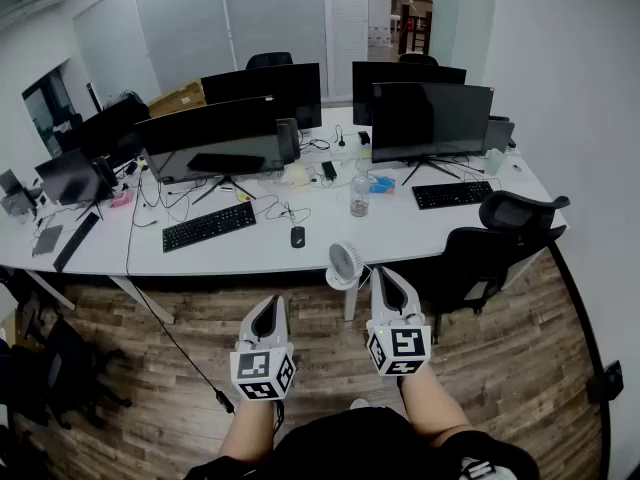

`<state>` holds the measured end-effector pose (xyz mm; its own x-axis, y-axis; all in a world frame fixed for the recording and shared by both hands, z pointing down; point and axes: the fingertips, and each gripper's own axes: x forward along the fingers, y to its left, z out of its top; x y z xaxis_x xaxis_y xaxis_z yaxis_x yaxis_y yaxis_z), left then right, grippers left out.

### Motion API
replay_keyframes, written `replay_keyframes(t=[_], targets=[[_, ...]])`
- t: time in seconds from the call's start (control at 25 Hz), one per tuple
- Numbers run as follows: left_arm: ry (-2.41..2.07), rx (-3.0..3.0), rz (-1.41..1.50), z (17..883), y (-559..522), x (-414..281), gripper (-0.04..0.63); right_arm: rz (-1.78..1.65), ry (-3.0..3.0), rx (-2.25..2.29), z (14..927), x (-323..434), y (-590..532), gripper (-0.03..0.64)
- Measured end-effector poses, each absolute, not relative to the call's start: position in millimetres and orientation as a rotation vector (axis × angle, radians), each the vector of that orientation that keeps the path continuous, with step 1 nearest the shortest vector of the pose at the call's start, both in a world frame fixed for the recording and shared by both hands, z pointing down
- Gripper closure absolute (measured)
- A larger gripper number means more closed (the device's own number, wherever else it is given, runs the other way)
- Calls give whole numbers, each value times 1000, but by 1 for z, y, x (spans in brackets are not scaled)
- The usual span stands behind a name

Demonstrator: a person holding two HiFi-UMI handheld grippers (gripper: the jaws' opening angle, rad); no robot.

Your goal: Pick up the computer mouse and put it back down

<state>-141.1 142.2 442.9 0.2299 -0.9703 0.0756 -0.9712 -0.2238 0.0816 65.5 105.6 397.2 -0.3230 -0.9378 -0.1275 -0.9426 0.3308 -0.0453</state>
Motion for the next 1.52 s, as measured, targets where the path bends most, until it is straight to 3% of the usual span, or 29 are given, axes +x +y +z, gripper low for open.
replay_keyframes(t=[0.88,1.52], targets=[[-1945,2333,68,460,66,-75,543,-4,2504,-1686,419,129,25,619],[-1908,2349,50,462,-121,-134,543,37,2490,-1740,412,77,-144,618]])
